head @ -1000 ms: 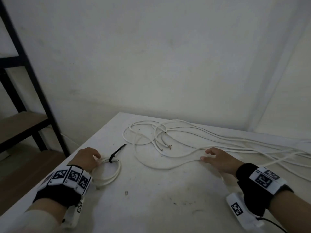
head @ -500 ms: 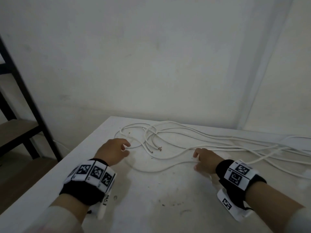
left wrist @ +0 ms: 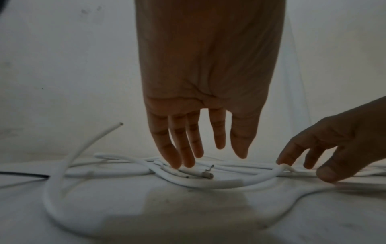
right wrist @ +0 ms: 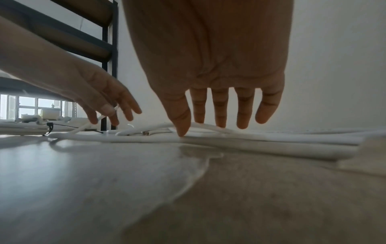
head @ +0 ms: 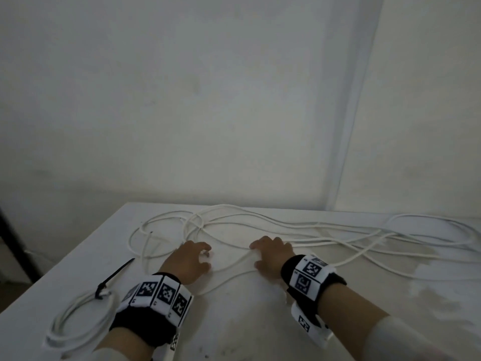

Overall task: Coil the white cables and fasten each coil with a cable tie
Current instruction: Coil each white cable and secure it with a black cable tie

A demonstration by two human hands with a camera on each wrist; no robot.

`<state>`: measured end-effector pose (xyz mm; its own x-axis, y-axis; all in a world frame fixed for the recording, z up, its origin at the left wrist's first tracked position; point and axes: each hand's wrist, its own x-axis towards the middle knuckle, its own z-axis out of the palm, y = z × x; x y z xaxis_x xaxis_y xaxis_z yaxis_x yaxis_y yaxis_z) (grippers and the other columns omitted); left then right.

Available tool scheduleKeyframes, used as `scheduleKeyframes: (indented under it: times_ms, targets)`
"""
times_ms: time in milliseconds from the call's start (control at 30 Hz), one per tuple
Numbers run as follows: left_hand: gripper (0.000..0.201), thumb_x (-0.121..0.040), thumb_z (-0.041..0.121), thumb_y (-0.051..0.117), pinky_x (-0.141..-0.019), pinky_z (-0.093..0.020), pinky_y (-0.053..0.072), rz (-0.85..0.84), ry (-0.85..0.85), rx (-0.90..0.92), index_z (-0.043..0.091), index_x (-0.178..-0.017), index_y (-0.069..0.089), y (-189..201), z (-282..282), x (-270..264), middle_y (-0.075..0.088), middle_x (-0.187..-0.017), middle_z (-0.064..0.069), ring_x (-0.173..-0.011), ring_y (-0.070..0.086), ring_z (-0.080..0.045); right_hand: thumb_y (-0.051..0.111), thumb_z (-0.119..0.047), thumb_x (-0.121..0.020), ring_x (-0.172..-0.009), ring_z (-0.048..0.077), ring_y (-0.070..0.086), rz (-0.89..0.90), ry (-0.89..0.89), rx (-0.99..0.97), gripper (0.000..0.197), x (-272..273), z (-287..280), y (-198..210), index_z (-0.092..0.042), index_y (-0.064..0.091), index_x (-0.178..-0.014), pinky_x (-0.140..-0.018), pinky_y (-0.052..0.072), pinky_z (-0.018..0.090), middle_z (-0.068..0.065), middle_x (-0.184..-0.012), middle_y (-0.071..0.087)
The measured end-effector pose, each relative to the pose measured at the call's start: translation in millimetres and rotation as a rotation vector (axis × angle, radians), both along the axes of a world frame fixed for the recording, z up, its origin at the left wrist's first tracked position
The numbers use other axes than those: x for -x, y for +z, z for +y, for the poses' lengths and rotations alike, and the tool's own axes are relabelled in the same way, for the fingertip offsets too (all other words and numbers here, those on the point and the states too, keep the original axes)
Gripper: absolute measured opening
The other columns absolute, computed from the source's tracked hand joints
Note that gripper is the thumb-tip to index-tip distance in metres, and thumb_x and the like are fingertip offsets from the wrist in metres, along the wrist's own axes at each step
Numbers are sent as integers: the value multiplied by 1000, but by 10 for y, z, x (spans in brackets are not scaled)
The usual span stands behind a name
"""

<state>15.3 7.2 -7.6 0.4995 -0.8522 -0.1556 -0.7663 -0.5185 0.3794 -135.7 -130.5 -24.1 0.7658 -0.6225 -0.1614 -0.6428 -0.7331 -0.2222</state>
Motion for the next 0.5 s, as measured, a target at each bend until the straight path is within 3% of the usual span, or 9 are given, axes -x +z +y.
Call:
scheduleKeyframes:
  times_ms: [133,233,333,433,500]
  targets:
    - [48,-86,32,62,-93,-23,35,5,-37,-117,22,-129,42,-51,-120,44,44,-133,-5,-119,47,-19,52,-27,-89,-121,28,39,-12,-21,-14,45,13,-54,16,-19,36,-131,-101,30,38,5,-136,35]
    - [38,-80,32,70,-79,-24,37,-2,-27,-185,21,-101,40,-61,-144,65,51,-117,-4,-102,50,-18,61,-33,-82,-110,29,48,-32,-51,-101,48,88,-80,31,-13,39,-120,-91,39,37,8,-126,37]
    - [31,-80,32,68,-66,-22,34,7,-40,-174,26,-74,38,-88,-156,33,51,-101,-1,-91,46,-15,62,-36,-83,-114,28,47,88,-12,-39,42,148,-97,36,-11,50,-115,-95,38,38,8,-123,48]
    - [27,-84,37,62,-70,-22,35,33,-59,-158,28,-71,40,-87,-143,55,50,-96,2,-92,48,-14,55,-26,-89,-117,29,46,135,11,-18,26,179,-88,58,-11,56,-109,-100,36,39,9,-124,53]
    - [25,-81,41,66,-74,-21,35,71,-64,-134,26,-81,46,-89,-128,81,48,-98,4,-94,48,-13,50,-18,-91,-113,29,49,94,26,-41,9,203,-68,80,-13,51,-98,-96,37,38,11,-123,54]
